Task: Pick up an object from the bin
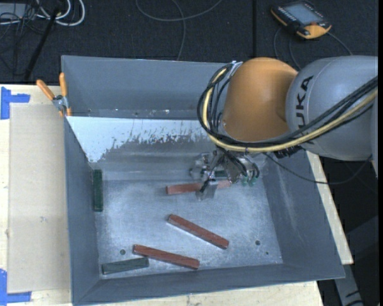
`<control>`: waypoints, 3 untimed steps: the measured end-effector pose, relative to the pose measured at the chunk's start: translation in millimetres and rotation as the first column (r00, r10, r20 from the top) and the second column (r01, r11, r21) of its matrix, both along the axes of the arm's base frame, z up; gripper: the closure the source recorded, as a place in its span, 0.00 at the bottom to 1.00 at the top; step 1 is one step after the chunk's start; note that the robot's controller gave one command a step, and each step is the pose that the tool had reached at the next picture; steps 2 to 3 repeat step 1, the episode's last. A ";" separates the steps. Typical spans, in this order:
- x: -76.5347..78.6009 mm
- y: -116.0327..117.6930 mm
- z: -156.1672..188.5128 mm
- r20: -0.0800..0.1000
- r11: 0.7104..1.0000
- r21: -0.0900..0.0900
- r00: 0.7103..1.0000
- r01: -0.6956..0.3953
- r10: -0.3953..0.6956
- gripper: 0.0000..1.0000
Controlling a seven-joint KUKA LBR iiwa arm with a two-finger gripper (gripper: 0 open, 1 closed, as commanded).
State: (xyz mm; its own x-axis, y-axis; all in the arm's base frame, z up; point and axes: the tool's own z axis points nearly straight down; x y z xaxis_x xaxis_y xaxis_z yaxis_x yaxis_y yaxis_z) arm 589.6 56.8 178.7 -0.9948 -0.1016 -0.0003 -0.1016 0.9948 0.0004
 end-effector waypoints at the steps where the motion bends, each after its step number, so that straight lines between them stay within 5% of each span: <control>1: -12.8 -6.8 54.6 -0.006 1.000 0.000 1.000 0.001 -0.001 1.00; 3: -12.8 -6.8 54.6 -0.006 1.000 0.000 1.000 0.001 -0.001 1.00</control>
Offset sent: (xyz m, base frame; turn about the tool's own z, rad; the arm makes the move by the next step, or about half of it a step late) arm -0.0007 0.0170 0.1796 0.0601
